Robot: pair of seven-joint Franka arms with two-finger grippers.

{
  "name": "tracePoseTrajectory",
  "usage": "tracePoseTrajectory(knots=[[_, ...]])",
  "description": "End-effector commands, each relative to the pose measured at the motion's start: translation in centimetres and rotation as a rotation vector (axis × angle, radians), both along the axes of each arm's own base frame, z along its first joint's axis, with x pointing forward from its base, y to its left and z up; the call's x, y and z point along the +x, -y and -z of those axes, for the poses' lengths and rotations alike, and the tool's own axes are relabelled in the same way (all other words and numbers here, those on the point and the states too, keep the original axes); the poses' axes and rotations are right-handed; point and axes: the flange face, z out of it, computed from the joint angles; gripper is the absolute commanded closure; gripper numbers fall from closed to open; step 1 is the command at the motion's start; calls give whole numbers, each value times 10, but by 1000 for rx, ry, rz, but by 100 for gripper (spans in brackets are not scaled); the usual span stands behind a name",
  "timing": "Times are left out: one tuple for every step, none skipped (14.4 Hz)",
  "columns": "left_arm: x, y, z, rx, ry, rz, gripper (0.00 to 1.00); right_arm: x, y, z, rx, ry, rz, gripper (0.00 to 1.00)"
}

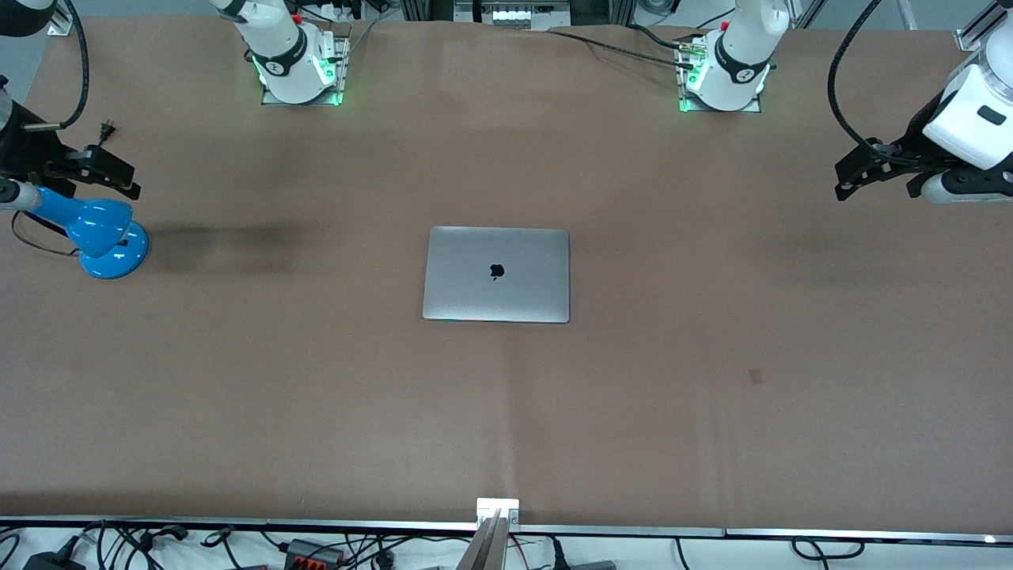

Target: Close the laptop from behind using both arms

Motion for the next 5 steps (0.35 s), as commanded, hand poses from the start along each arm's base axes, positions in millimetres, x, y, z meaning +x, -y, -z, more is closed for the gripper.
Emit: tracePoseTrajectory(knots=[[3,7,-6,-18,1,4,0,-4,-1,-1,-11,10,-20,0],[3,11,-5,-17,-1,10,0,-4,-1,-1,-11,9,-20,0],[3,11,-5,-17,-1,10,0,-5,-1,-1,-10,8,-20,0],[3,11,-5,-17,-1,12,0,-5,-1,0,-10,6,-20,0],[3,11,-4,-16,-2,12,0,-5,-2,0,-10,6,-20,0]])
